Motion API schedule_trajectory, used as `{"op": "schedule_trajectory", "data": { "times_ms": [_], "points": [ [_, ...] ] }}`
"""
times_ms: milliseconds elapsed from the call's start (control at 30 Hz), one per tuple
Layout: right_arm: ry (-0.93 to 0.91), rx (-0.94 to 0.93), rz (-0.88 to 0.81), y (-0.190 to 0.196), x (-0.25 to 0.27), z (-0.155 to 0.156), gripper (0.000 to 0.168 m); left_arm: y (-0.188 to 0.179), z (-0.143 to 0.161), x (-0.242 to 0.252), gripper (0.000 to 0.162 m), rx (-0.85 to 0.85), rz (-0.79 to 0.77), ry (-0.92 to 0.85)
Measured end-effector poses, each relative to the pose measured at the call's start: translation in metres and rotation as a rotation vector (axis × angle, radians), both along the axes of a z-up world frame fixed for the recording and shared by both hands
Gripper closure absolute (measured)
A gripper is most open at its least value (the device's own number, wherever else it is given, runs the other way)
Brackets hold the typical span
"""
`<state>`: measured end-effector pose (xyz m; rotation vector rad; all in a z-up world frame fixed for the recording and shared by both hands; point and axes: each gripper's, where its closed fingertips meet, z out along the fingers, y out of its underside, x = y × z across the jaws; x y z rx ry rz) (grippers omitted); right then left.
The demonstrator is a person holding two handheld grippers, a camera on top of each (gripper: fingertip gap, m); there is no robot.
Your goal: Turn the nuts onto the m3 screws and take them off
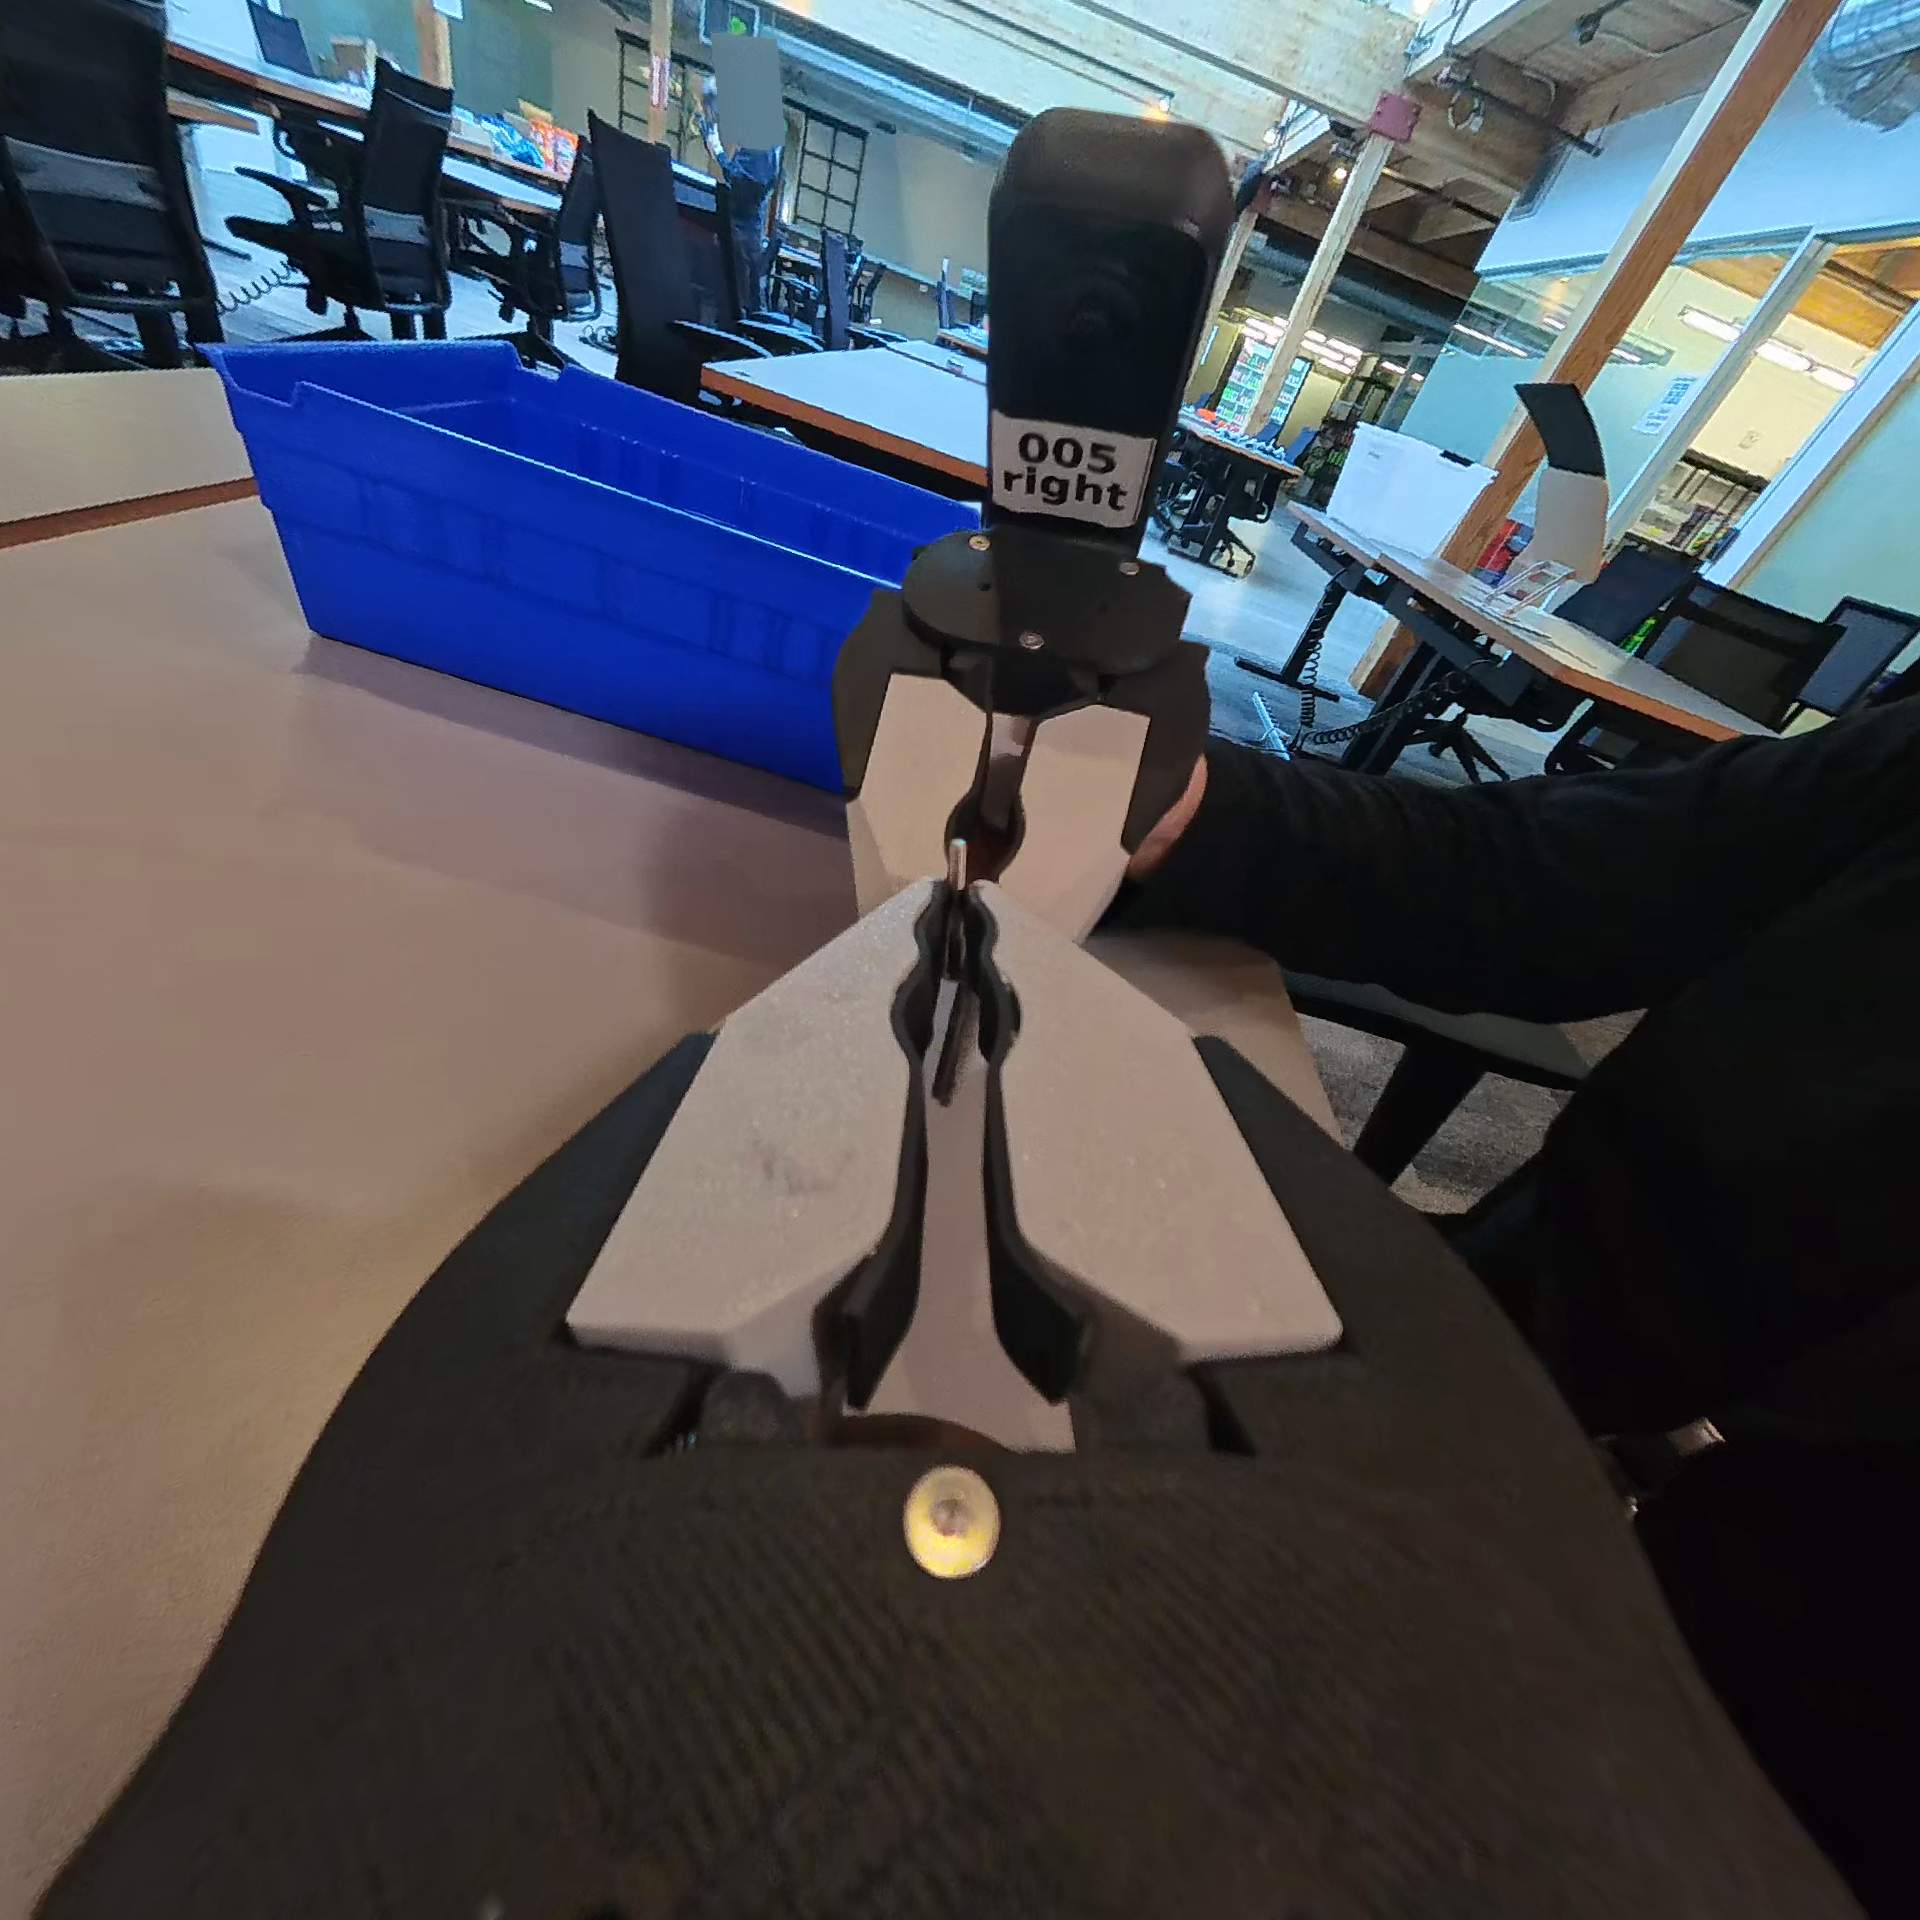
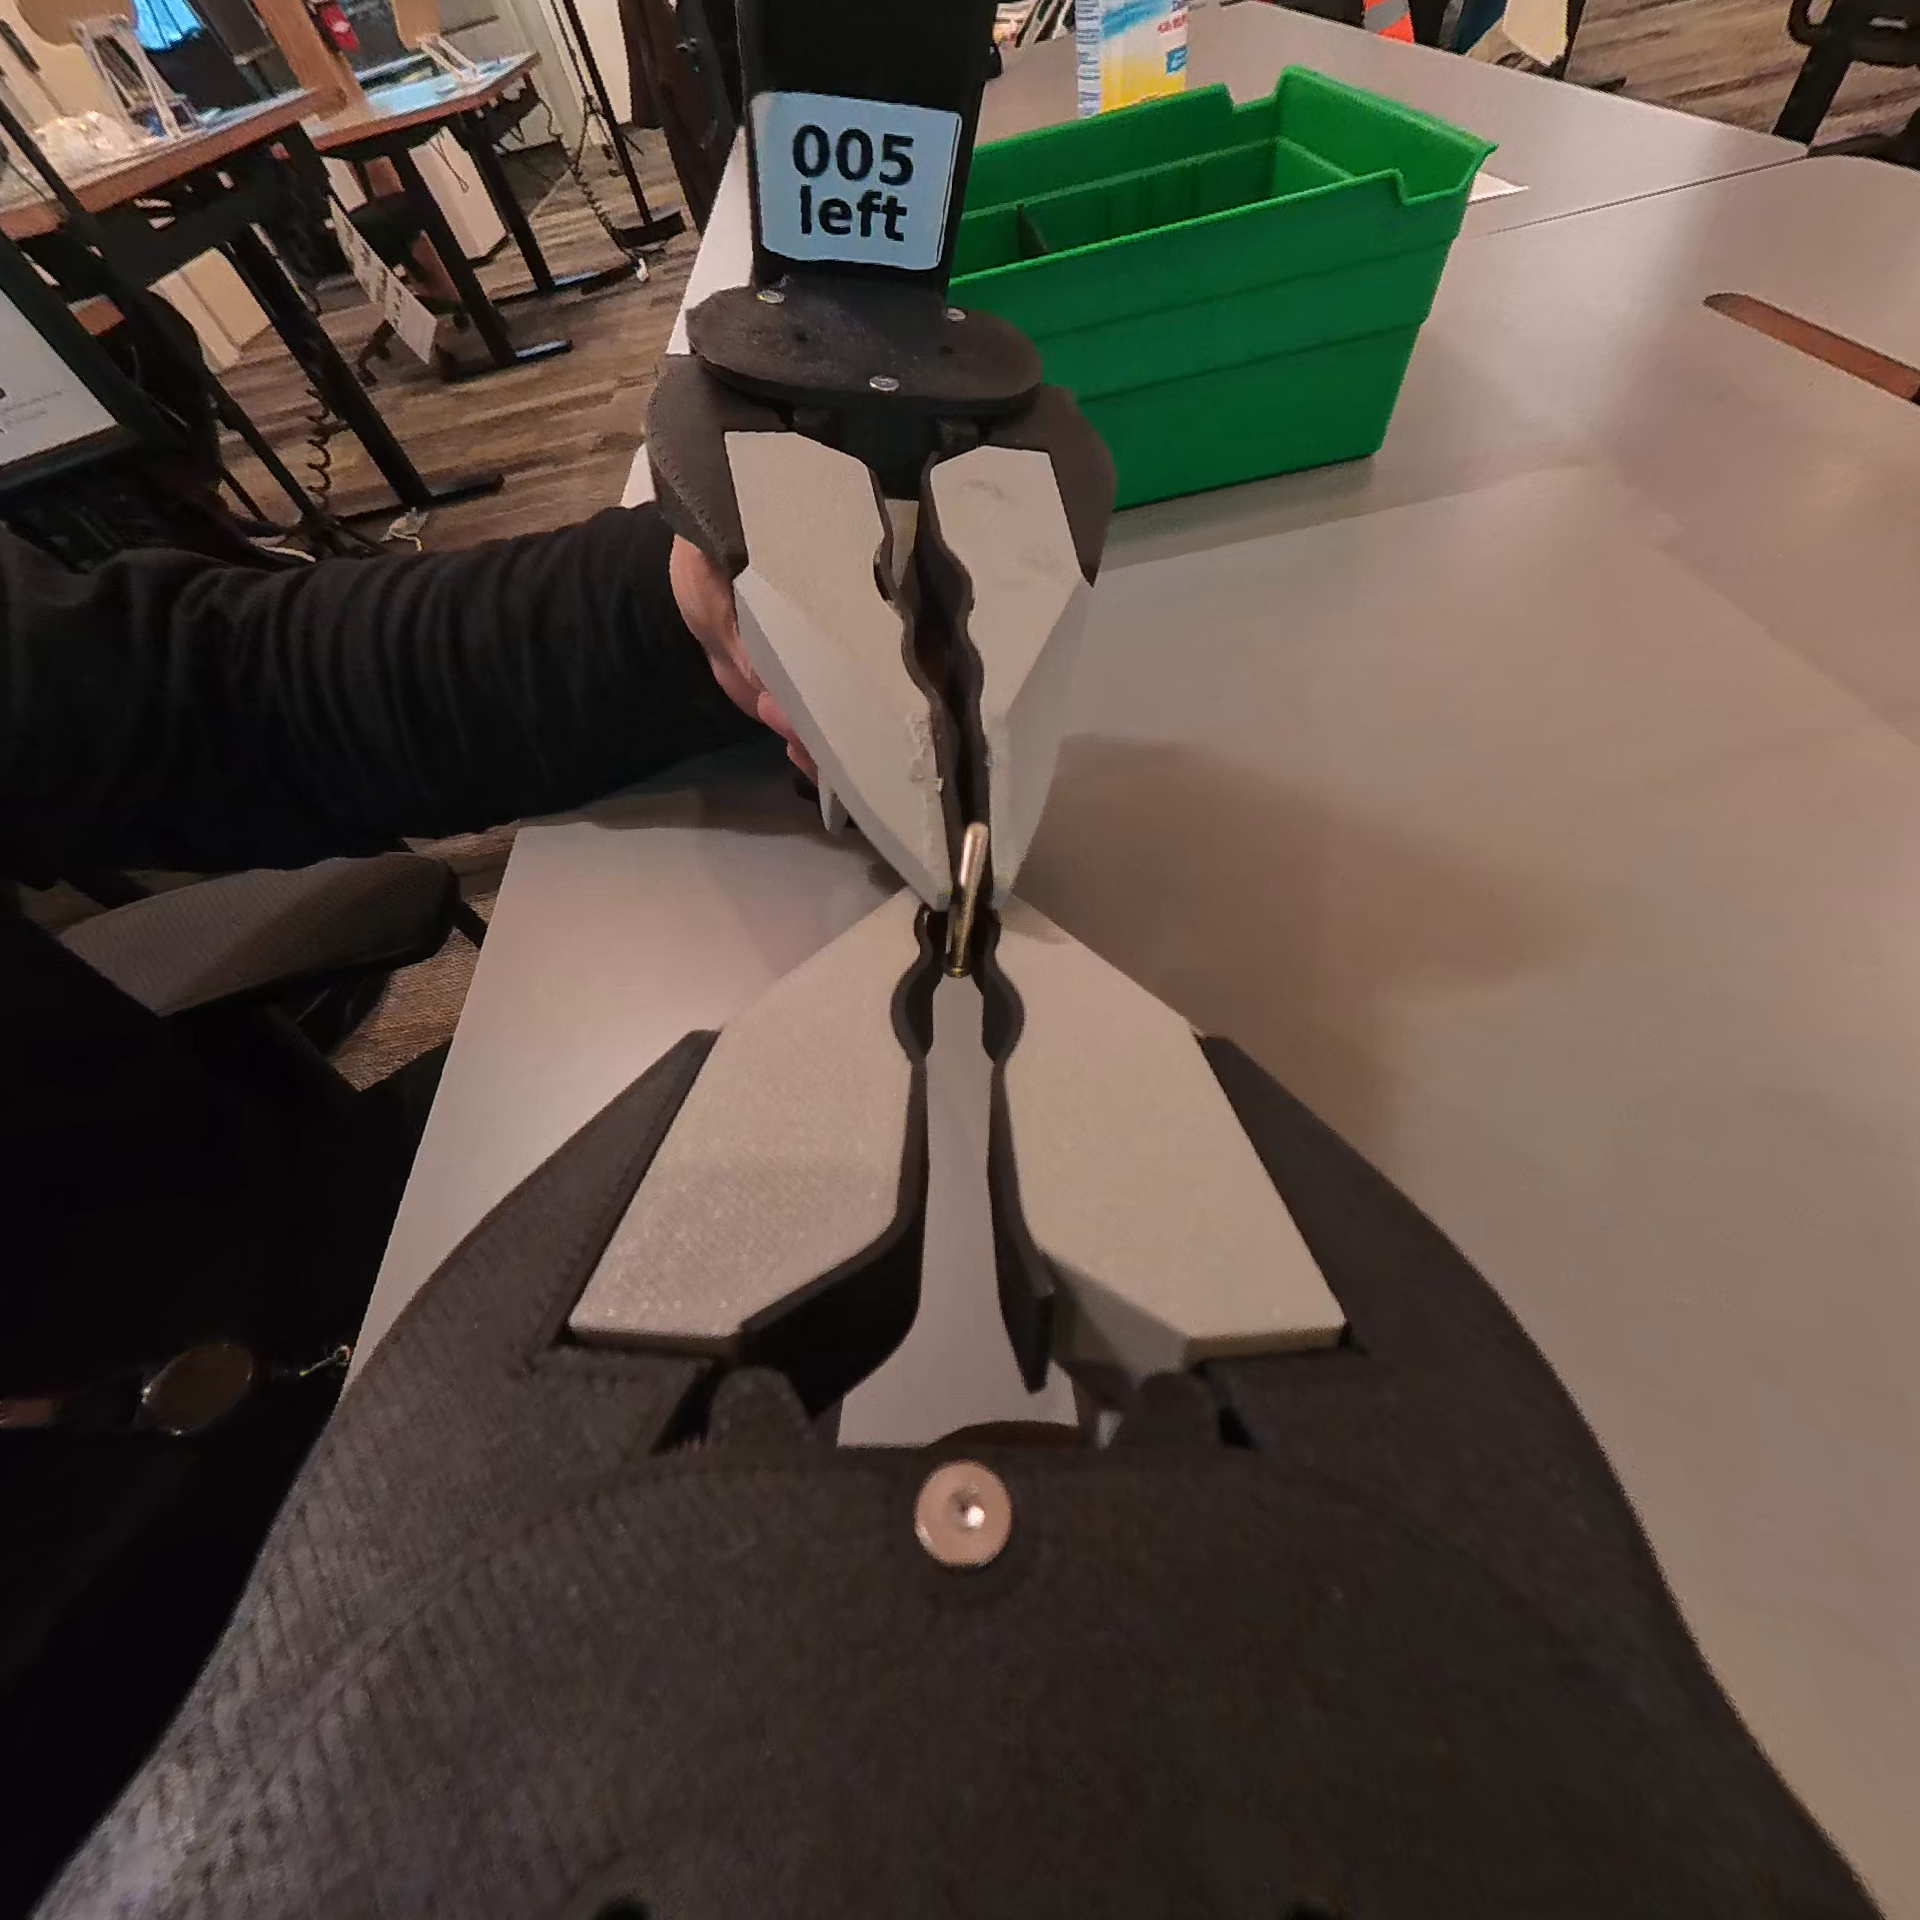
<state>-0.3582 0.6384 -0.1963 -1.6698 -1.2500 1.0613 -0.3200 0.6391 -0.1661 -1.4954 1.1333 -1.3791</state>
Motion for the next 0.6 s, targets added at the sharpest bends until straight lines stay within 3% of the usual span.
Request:
{"op": "schedule_trajectory", "data": {
  "times_ms": [600],
  "points": [
    [-0.024,0.016,-0.004,-0.0001,0.0,-0.0032,0.168,-0.0013,-0.0028,0.0027,0.154,-0.018,-0.004,0.007]
  ]
}}
